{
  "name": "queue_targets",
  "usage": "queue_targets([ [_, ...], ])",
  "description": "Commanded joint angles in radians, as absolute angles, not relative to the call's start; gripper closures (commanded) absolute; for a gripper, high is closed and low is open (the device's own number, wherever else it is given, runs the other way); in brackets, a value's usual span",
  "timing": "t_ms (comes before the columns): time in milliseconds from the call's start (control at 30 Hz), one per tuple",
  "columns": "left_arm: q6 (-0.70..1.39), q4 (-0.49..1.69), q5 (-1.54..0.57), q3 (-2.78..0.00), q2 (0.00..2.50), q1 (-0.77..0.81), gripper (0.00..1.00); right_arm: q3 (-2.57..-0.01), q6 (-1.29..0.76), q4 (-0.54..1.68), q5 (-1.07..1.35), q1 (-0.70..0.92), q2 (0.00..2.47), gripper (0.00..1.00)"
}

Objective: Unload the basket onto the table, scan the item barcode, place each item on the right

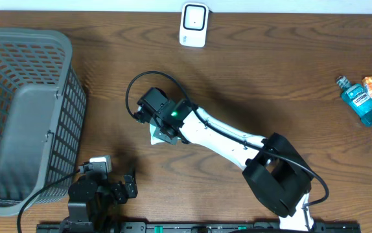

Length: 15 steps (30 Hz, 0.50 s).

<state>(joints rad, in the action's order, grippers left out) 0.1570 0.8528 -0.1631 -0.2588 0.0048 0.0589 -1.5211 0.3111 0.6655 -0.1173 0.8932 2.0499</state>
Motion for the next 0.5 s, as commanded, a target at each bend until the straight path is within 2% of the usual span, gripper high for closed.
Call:
queue_targets([
  [0, 0.155, 0.885, -0.175, -0.25, 0.004, 0.056, 0.01, -1.519, 0.328, 0.62, -0.098, 0.907, 2.056, 0.99],
  [233, 0.155, 0.885, -0.175, -0.25, 0.004, 0.056, 0.01, -1.518, 0.299, 0.548, 0.054, 0.934, 2.078, 0.99],
  [467, 0.155, 0.885, -0.175, -0.25, 0.004, 0.056, 0.01, -1.518, 0.246, 0.543, -0.004, 0.929, 2.184, 0.99],
])
